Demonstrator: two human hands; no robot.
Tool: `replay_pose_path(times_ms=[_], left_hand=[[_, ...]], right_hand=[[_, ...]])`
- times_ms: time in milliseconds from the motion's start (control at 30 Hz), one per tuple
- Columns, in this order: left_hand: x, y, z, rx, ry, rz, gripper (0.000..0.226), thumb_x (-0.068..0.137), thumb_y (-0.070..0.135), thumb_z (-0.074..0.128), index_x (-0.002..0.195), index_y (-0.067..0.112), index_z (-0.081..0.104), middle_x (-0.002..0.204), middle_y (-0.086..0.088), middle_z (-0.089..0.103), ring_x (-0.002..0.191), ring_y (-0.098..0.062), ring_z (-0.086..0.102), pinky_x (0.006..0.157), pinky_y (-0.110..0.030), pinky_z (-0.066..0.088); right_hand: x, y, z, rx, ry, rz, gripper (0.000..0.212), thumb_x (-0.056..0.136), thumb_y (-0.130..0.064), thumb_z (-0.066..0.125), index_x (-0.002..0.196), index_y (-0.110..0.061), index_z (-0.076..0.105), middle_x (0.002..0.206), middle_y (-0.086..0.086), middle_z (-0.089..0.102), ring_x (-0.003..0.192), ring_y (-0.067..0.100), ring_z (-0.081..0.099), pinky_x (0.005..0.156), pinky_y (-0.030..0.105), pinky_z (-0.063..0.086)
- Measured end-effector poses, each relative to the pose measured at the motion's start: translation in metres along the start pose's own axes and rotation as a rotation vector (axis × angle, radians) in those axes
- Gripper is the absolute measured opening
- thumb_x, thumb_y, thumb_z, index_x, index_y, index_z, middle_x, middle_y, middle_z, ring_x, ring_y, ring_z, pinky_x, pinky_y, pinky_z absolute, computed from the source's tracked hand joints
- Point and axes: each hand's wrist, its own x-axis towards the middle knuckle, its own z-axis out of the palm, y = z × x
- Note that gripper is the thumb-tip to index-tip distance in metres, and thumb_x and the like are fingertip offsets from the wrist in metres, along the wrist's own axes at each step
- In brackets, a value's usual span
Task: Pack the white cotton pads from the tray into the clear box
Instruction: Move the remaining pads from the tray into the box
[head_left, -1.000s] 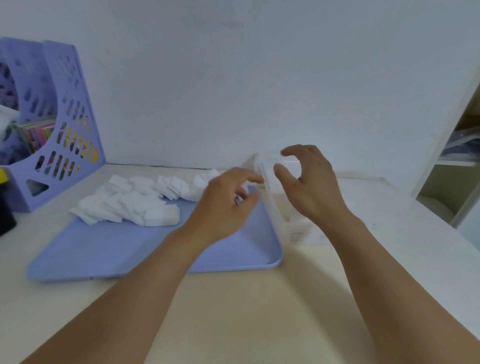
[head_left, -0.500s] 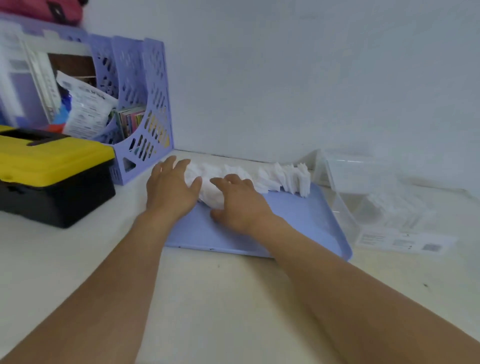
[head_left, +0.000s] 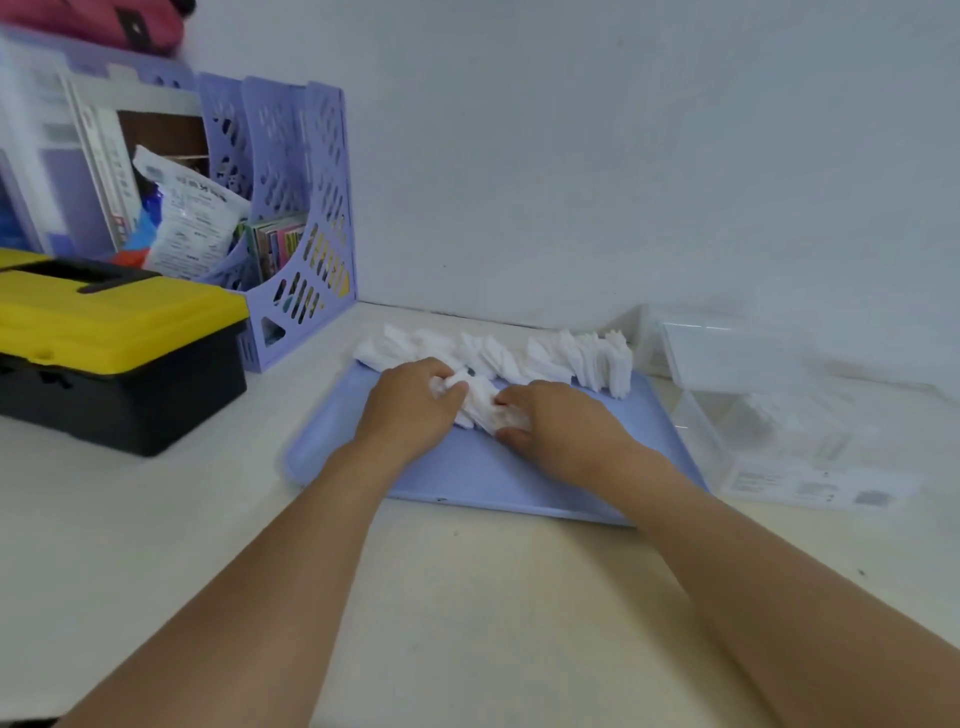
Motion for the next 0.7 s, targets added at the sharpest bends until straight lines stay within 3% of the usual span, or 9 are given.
replay_pose_path(times_ms=[100, 167, 233, 300, 367, 433, 500, 600, 700], left_hand=[[-0.008, 0.017, 0.017, -0.024, -0.088, 0.076, 0.024, 0.093, 0.041, 0.066, 0.112, 0.025, 0.068, 0.107, 0.003, 0.069, 0.102, -0.019, 0.063, 0.078, -0.026, 0.042], [-0.013, 0.03, 0.029, -0.02, -0.09, 0.108, 0.03, 0.091, 0.042, 0.068, 0.114, 0.024, 0.069, 0.108, 0.003, 0.07, 0.102, -0.018, 0.063, 0.079, -0.026, 0.044], [-0.017, 0.045, 0.039, 0.011, -0.073, 0.135, 0.032, 0.09, 0.043, 0.07, 0.114, 0.023, 0.071, 0.11, 0.001, 0.071, 0.102, -0.019, 0.064, 0.082, -0.027, 0.047], [-0.019, 0.052, 0.044, 0.0, -0.075, 0.129, 0.033, 0.089, 0.046, 0.071, 0.112, 0.023, 0.073, 0.108, 0.004, 0.072, 0.099, -0.016, 0.065, 0.08, -0.026, 0.047], [-0.018, 0.058, 0.047, -0.012, -0.11, 0.14, 0.027, 0.089, 0.047, 0.069, 0.103, 0.025, 0.075, 0.099, 0.008, 0.074, 0.092, -0.013, 0.065, 0.074, -0.025, 0.044], [-0.013, 0.06, 0.045, -0.031, -0.169, 0.151, 0.018, 0.09, 0.045, 0.069, 0.093, 0.028, 0.075, 0.09, 0.008, 0.073, 0.087, -0.016, 0.065, 0.07, -0.026, 0.044], [-0.004, 0.064, 0.041, -0.035, -0.235, 0.143, 0.019, 0.089, 0.042, 0.073, 0.097, 0.025, 0.073, 0.099, 0.006, 0.071, 0.094, -0.015, 0.063, 0.074, -0.024, 0.042], [0.008, 0.067, 0.04, 0.05, -0.301, 0.125, 0.032, 0.087, 0.039, 0.076, 0.113, 0.022, 0.068, 0.121, 0.002, 0.063, 0.111, -0.015, 0.058, 0.087, -0.025, 0.041], [0.012, 0.064, 0.049, 0.076, -0.275, 0.134, 0.035, 0.088, 0.035, 0.076, 0.119, 0.021, 0.066, 0.127, -0.002, 0.063, 0.116, -0.02, 0.059, 0.095, -0.031, 0.046]], right_hand=[[-0.025, 0.024, -0.013, -0.033, -0.029, 0.031, 0.041, 0.1, -0.033, 0.06, 0.139, -0.018, 0.059, 0.135, 0.005, 0.06, 0.125, 0.026, 0.057, 0.097, 0.031, 0.042], [-0.041, 0.035, -0.018, -0.03, -0.028, 0.041, 0.046, 0.098, -0.042, 0.061, 0.138, -0.018, 0.06, 0.136, 0.002, 0.059, 0.126, 0.023, 0.055, 0.099, 0.031, 0.042], [-0.053, 0.043, -0.017, 0.026, -0.012, 0.08, 0.062, 0.089, -0.06, 0.065, 0.135, -0.02, 0.059, 0.13, -0.002, 0.06, 0.121, 0.02, 0.056, 0.091, 0.029, 0.042], [-0.053, 0.043, -0.012, 0.027, 0.036, 0.135, 0.062, 0.085, -0.067, 0.065, 0.125, -0.02, 0.06, 0.12, -0.003, 0.062, 0.112, 0.02, 0.059, 0.08, 0.029, 0.04], [-0.05, 0.043, -0.011, 0.008, 0.098, 0.143, 0.045, 0.091, -0.059, 0.063, 0.113, -0.02, 0.059, 0.114, -0.002, 0.065, 0.106, 0.023, 0.061, 0.075, 0.031, 0.041], [-0.047, 0.045, -0.017, 0.044, 0.088, 0.147, 0.023, 0.097, -0.043, 0.061, 0.09, -0.022, 0.054, 0.095, -0.002, 0.064, 0.093, 0.023, 0.06, 0.066, 0.028, 0.04], [-0.047, 0.051, -0.022, 0.078, 0.019, 0.156, 0.028, 0.1, -0.031, 0.06, 0.076, -0.023, 0.047, 0.079, -0.002, 0.054, 0.082, 0.021, 0.052, 0.058, 0.028, 0.032], [-0.047, 0.063, -0.023, 0.132, 0.007, 0.15, 0.011, 0.101, -0.023, 0.056, 0.091, -0.022, 0.059, 0.086, 0.0, 0.057, 0.082, 0.021, 0.053, 0.065, 0.029, 0.034], [-0.049, 0.069, -0.021, 0.194, 0.135, 0.152, 0.017, 0.102, -0.014, 0.049, 0.092, -0.022, 0.06, 0.083, -0.002, 0.052, 0.078, 0.021, 0.052, 0.061, 0.029, 0.028]])
